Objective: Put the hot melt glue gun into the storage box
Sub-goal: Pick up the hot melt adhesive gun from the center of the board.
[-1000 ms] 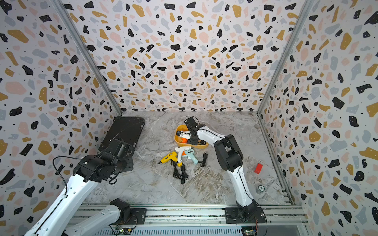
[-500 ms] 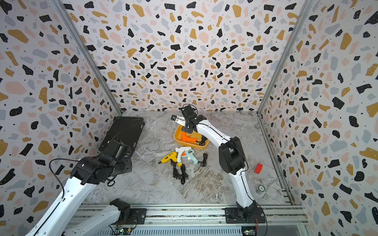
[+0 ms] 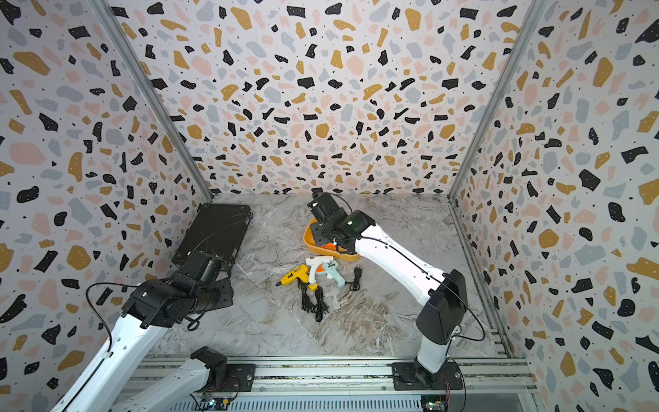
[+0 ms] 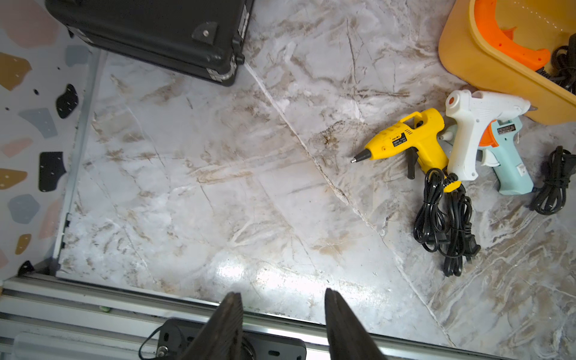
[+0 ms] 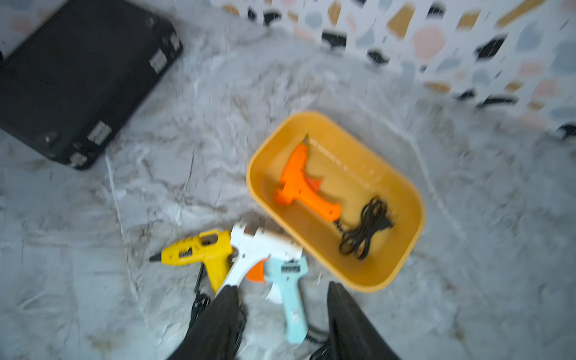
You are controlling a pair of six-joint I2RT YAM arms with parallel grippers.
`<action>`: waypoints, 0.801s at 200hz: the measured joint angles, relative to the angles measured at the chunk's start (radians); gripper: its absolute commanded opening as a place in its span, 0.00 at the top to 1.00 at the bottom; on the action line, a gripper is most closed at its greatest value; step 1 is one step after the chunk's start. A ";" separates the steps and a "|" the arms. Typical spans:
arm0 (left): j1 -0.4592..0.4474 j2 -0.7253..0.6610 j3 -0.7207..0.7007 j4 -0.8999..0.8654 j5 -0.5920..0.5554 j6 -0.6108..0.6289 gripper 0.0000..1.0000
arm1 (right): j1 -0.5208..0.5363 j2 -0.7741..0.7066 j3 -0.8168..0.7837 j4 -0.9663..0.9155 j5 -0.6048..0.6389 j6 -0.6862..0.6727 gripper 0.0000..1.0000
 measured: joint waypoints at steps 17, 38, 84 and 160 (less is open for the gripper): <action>0.000 -0.002 -0.011 0.000 0.024 -0.007 0.51 | 0.005 0.060 -0.026 -0.074 -0.048 0.129 0.47; 0.000 -0.015 -0.017 0.001 0.040 -0.008 0.51 | 0.015 0.126 -0.049 -0.112 -0.083 0.243 0.46; 0.000 -0.074 -0.019 -0.016 0.054 -0.007 0.50 | 0.072 0.185 -0.071 -0.127 -0.150 0.406 0.45; 0.000 -0.119 -0.019 -0.070 0.049 0.013 0.50 | 0.106 0.341 0.019 -0.132 -0.170 0.499 0.44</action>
